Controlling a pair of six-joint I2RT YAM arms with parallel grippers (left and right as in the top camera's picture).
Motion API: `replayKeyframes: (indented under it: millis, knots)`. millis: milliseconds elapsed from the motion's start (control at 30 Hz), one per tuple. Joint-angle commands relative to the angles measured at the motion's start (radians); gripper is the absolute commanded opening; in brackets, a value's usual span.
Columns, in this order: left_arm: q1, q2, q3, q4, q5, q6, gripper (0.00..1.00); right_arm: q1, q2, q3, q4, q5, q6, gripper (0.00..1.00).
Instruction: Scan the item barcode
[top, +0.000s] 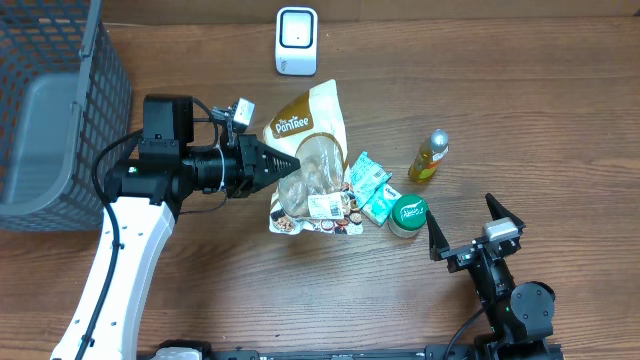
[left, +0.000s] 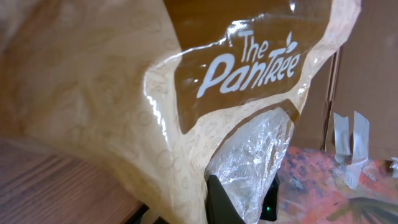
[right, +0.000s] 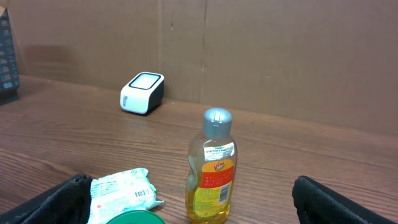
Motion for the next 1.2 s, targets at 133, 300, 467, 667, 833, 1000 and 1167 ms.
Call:
replayKeyframes:
  millis: [133,300,467,667,833,1000,1167]
  knots:
    - [0.005,-0.005,0.022,-0.028,0.045,-0.007,0.04,-0.003,-0.01,-0.011,0.003,0.006,0.003,1.0]
    - [0.005,-0.005,0.022,-0.028,0.045,0.002,0.04,-0.003,-0.01,-0.011,0.003,0.006,0.003,1.0]
    - [0.005,-0.005,0.022,-0.028,0.043,0.016,0.07,-0.003,-0.01,-0.011,0.003,0.006,0.002,1.0]
    - [0.005,-0.005,0.022,-0.033,-0.04,0.015,0.1,-0.003,-0.01,-0.011,0.003,0.006,0.002,1.0]
    - [0.005,-0.005,0.022,-0.047,-0.114,0.015,0.2,-0.003,-0.01,-0.011,0.003,0.006,0.002,1.0]
    - [0.005,-0.005,0.022,-0.047,-0.14,0.015,0.14,-0.003,-0.01,-0.011,0.003,0.006,0.002,1.0]
    - [0.005,-0.005,0.022,-0.047,-0.154,0.015,0.04,-0.003,-0.01,-0.011,0.003,0.006,0.002,1.0]
